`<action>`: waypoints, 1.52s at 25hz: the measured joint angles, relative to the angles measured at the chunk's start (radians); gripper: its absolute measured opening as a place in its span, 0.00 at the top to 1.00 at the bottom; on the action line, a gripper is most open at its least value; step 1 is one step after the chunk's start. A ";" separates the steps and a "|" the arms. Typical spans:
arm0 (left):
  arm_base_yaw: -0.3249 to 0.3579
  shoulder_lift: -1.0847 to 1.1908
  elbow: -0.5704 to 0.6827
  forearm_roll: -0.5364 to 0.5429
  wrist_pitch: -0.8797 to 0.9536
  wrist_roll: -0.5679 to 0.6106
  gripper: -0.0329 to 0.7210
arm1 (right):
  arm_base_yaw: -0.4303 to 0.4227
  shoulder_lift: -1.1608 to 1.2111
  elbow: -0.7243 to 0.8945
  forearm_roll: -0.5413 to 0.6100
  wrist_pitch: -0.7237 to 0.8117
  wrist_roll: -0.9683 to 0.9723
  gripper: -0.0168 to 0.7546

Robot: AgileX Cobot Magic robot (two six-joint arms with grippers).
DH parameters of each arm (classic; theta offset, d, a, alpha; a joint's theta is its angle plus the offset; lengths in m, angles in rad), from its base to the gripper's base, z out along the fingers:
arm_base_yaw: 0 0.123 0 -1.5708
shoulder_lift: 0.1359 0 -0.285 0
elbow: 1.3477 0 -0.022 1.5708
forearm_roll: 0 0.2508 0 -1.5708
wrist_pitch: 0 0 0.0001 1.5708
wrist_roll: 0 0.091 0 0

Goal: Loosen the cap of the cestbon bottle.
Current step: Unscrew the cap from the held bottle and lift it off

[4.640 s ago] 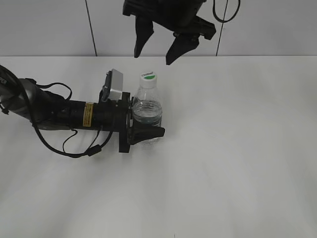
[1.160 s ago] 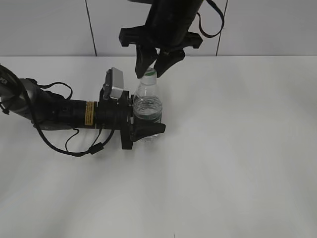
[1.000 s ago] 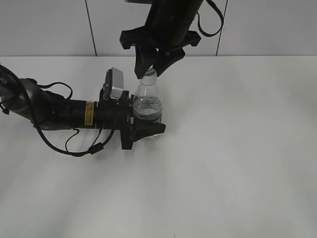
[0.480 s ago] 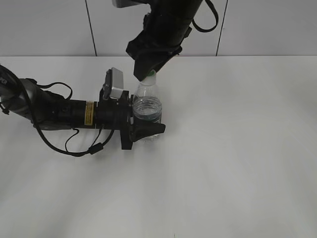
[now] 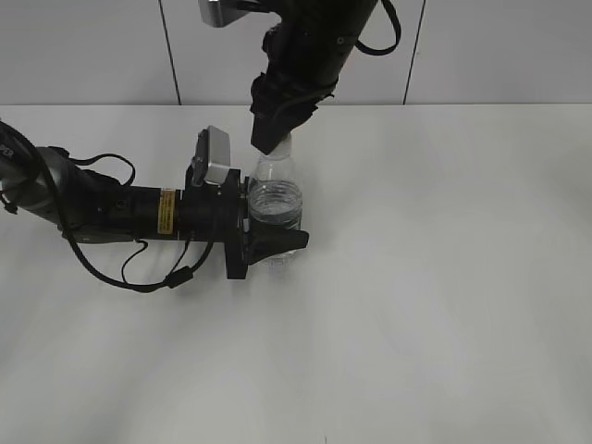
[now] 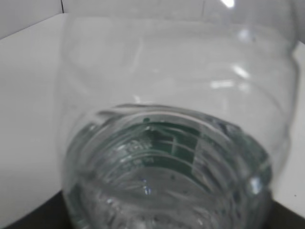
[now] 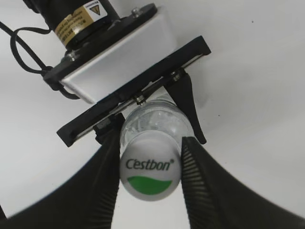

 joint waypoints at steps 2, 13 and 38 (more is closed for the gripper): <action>0.000 0.000 0.000 -0.001 -0.001 0.000 0.41 | 0.000 0.000 0.000 -0.007 0.000 -0.039 0.59; 0.000 0.001 0.000 -0.003 -0.002 0.000 0.41 | 0.001 0.000 -0.002 -0.029 0.000 -0.266 0.59; 0.000 0.001 0.000 0.007 -0.002 0.000 0.41 | 0.005 0.000 -0.002 -0.047 0.011 -0.857 0.59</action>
